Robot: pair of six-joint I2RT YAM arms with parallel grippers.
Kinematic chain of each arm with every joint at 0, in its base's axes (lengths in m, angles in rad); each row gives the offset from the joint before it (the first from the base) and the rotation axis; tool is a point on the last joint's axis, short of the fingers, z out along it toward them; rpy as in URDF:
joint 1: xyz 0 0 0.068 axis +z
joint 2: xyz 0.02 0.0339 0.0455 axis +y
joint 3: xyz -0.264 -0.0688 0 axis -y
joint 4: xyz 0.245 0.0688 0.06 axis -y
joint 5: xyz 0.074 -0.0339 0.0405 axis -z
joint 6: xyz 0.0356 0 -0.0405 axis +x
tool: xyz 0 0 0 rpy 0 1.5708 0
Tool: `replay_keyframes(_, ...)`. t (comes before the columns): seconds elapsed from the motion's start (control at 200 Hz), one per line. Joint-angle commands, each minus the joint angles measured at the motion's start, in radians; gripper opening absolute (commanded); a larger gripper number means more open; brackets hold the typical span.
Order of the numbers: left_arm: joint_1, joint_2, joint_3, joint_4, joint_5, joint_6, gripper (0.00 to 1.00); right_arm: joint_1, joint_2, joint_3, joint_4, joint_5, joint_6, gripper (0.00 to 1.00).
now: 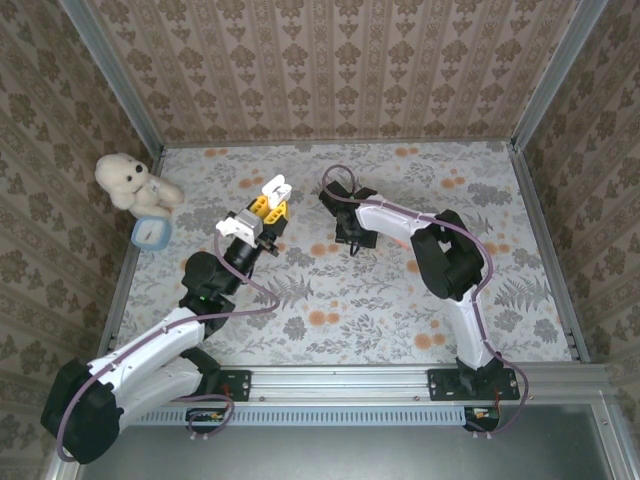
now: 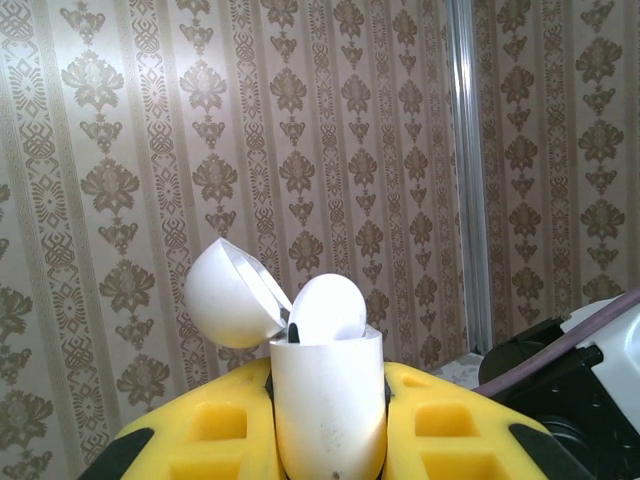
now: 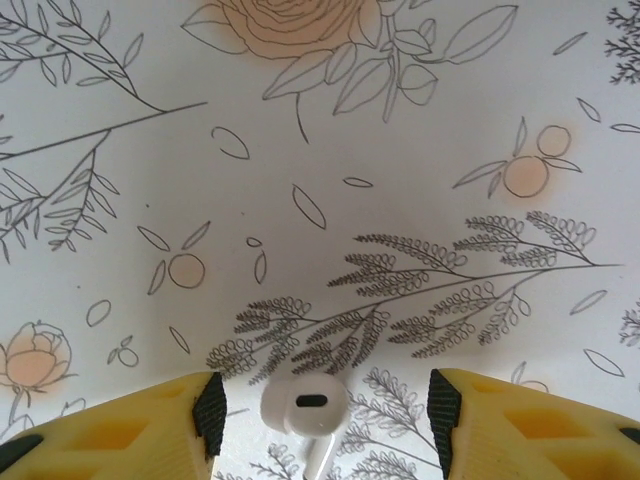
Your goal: Insert the wireless bluetooth earbuds into the charging case
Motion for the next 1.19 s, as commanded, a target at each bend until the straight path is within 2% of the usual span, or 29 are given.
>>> replay_keyframes(0.0, 0.009, -0.020, -0.012, 0.053, 0.018, -0.027, 0.00, 0.005, 0.033, 0.034, -0.052, 0.028, 0.024, 0.58)
replay_keyframes(0.345, 0.011, -0.020, -0.012, 0.057, 0.019, -0.042, 0.00, 0.005, 0.061, 0.032, -0.061, 0.041, 0.014, 0.50)
replay_keyframes(0.795, 0.012, -0.016, -0.006, 0.056, 0.018, -0.051, 0.00, 0.011, 0.039, -0.009, -0.039, 0.023, -0.006, 0.47)
replay_keyframes(1.19, 0.013, -0.010, 0.000, 0.053, 0.024, -0.057, 0.00, 0.016, -0.016, -0.050, -0.004, 0.030, -0.009, 0.34)
